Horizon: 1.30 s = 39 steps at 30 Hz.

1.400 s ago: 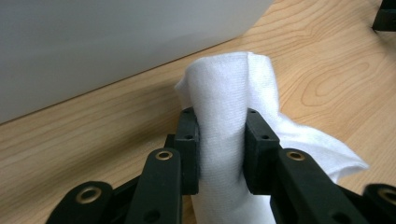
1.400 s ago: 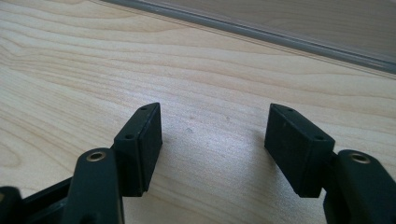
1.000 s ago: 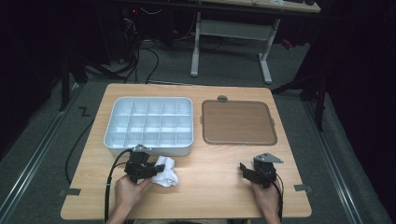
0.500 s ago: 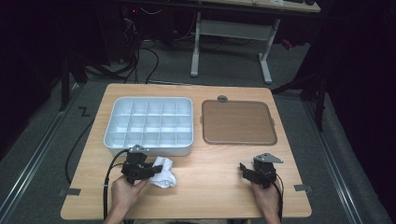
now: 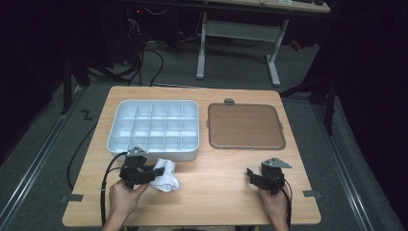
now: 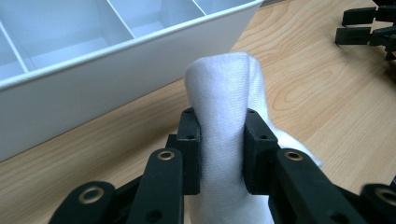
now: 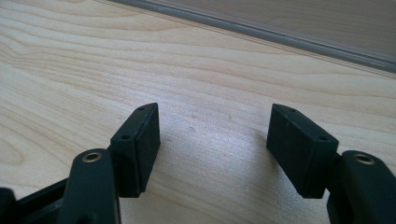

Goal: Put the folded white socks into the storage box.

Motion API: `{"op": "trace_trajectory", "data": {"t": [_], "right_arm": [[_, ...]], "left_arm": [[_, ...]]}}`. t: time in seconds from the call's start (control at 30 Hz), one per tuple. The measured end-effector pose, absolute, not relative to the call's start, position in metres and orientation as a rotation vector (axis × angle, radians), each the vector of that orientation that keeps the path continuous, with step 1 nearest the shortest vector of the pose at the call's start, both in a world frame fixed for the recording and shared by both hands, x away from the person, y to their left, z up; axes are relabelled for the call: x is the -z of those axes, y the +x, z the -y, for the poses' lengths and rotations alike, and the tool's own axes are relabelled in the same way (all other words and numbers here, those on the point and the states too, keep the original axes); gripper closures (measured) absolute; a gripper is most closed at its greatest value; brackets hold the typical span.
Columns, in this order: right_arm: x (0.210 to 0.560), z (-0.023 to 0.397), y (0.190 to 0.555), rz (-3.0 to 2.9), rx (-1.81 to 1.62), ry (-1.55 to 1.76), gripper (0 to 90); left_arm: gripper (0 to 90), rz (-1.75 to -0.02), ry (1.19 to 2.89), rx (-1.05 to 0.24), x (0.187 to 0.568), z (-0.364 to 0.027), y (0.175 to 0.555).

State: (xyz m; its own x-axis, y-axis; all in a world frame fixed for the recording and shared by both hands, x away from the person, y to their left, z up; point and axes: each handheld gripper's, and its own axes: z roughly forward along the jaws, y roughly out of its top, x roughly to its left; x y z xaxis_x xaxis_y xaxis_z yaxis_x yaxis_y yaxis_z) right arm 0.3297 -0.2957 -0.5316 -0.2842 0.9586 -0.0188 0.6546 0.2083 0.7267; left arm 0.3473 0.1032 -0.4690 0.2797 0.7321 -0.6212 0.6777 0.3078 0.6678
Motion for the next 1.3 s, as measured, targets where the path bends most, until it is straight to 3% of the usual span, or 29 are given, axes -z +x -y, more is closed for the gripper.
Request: {"op": "trace_trajectory", "data": {"t": [1.3], "right_arm": [[0.532,0.295,0.33,-2.019,-0.853,1.492,34.8]], "left_arm": [[72.5,-1.395,1.32,-0.003,0.423,-0.13,0.368]]}}
